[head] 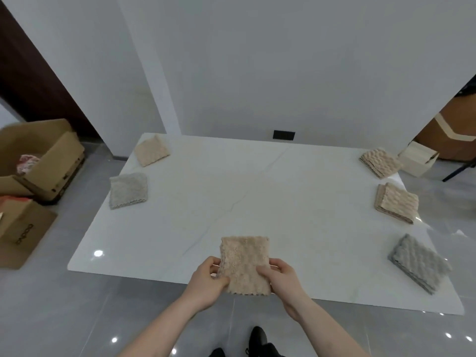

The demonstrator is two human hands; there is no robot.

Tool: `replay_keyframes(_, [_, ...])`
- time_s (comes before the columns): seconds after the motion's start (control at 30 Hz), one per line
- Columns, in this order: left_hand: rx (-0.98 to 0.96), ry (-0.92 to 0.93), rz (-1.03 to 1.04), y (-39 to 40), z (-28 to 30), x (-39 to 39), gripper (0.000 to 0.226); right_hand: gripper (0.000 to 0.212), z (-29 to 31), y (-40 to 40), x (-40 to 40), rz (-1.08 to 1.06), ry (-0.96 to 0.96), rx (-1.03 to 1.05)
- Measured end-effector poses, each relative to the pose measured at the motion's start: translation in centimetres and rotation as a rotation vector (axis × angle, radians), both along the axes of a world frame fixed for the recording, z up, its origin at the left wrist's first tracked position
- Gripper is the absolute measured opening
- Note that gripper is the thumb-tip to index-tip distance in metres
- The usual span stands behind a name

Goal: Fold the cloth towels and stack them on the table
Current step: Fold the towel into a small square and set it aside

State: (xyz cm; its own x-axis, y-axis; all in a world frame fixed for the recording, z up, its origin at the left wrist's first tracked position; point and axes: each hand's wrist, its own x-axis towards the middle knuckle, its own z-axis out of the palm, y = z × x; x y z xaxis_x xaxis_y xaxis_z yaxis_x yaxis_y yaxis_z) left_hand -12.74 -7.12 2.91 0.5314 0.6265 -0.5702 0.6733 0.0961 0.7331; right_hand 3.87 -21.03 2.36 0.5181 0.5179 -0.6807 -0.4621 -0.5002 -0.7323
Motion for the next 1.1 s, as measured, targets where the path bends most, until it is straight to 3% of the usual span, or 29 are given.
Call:
replay_keyframes(0.5, [-0.003, -0.066, 0.285, 9.0, 1.0, -6.3, 0.027, 0.028, 0.7, 12.7, -3.2, 0.247, -0.006, 0.063])
replay_keyframes(0.87, [-0.002, 0.014, 0.096, 24.8, -1.6, -18.7, 0.033, 0.032, -1.3, 26.5, -15.5, 0.209, -0.037, -0.015])
replay_keyframes(1.1, [0.016, 0.075, 0.037, 30.5, -2.9, -22.2, 0.027, 0.031, -1.7, 30.4, -20.2, 0.180, -0.022, -0.055])
